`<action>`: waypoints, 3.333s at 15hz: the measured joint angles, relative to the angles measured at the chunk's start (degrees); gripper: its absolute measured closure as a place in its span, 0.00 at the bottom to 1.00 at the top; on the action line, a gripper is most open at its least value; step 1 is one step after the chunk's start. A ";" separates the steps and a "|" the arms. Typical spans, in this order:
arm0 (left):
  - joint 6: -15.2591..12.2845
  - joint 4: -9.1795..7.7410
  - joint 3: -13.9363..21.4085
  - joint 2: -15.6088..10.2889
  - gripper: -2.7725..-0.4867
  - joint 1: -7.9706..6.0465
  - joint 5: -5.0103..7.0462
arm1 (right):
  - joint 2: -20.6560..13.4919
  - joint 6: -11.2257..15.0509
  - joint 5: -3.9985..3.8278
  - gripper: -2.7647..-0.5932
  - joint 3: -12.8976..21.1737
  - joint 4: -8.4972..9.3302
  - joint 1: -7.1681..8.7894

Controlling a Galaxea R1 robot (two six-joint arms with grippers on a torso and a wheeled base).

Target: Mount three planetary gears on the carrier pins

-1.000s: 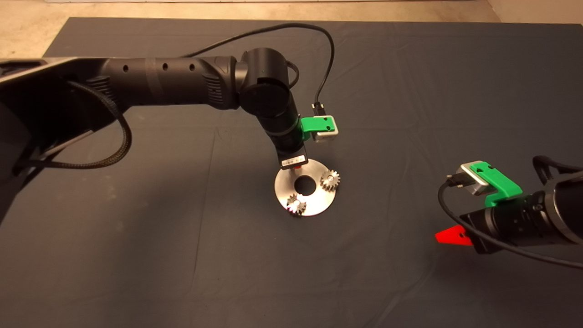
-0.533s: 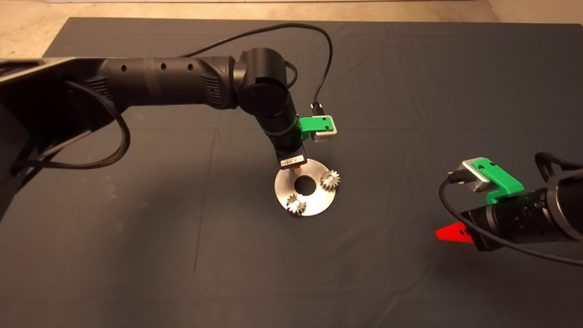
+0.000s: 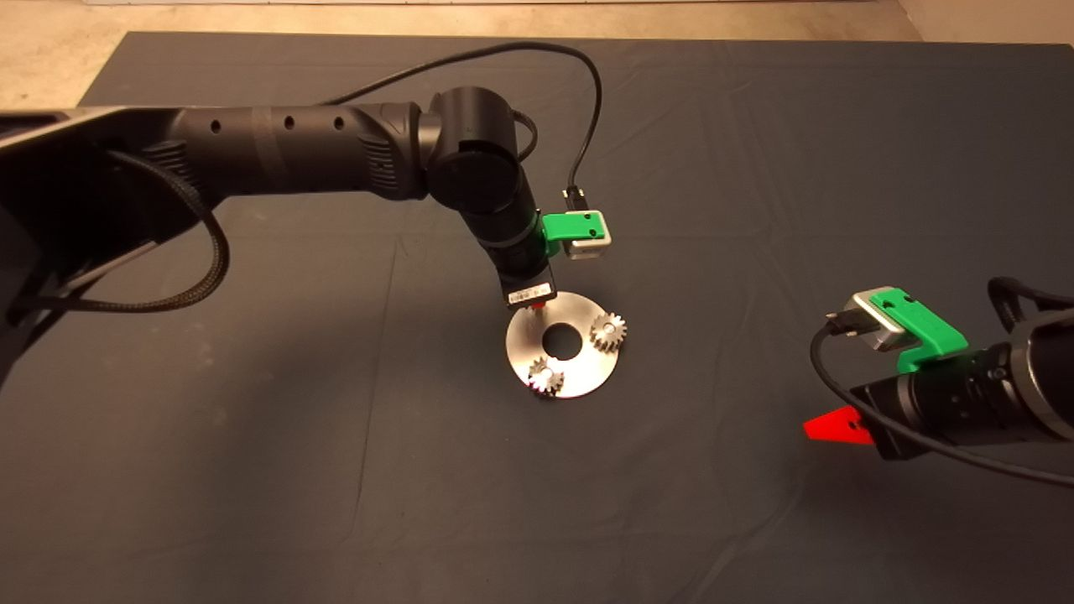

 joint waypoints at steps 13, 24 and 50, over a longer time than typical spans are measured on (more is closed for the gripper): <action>0.01 -0.01 0.80 -0.12 0.95 0.88 -2.23 | -0.02 0.02 -0.03 0.48 0.00 0.93 1.45; 0.17 -0.01 0.88 -1.27 0.95 0.91 -2.57 | -0.02 0.02 0.02 0.48 0.00 0.95 1.49; 1.74 0.63 0.96 -2.27 0.95 3.50 -5.52 | 0.00 0.05 0.22 0.48 0.00 1.40 1.72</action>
